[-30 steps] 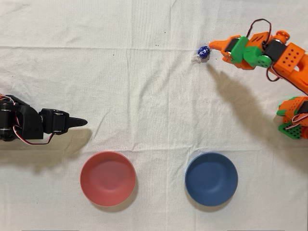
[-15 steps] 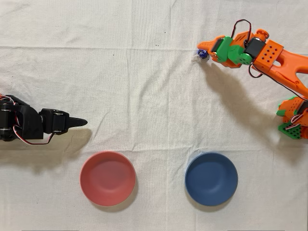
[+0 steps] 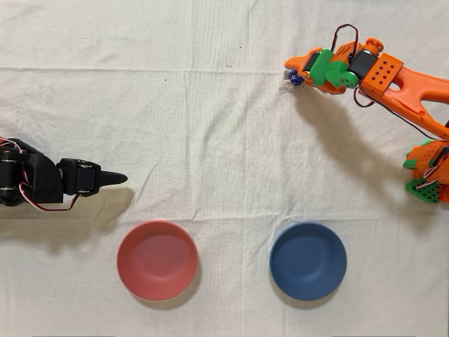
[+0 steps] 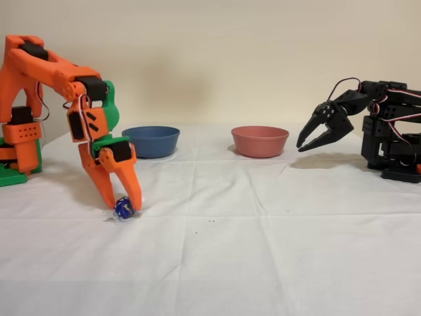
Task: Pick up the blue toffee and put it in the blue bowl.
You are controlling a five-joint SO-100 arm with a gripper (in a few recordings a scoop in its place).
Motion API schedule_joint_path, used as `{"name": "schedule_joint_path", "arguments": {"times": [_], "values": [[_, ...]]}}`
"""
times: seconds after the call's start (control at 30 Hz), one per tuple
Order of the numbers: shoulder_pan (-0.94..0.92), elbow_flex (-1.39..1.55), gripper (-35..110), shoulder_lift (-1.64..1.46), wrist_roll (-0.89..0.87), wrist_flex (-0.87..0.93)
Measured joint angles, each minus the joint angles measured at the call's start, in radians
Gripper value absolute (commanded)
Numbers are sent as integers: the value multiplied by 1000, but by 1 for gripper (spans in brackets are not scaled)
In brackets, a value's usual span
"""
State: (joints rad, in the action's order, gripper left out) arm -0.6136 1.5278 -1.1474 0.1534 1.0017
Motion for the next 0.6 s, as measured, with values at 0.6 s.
{"name": "schedule_joint_path", "arguments": {"times": [0.6], "values": [[23, -25, 26, 34, -9, -15]]}}
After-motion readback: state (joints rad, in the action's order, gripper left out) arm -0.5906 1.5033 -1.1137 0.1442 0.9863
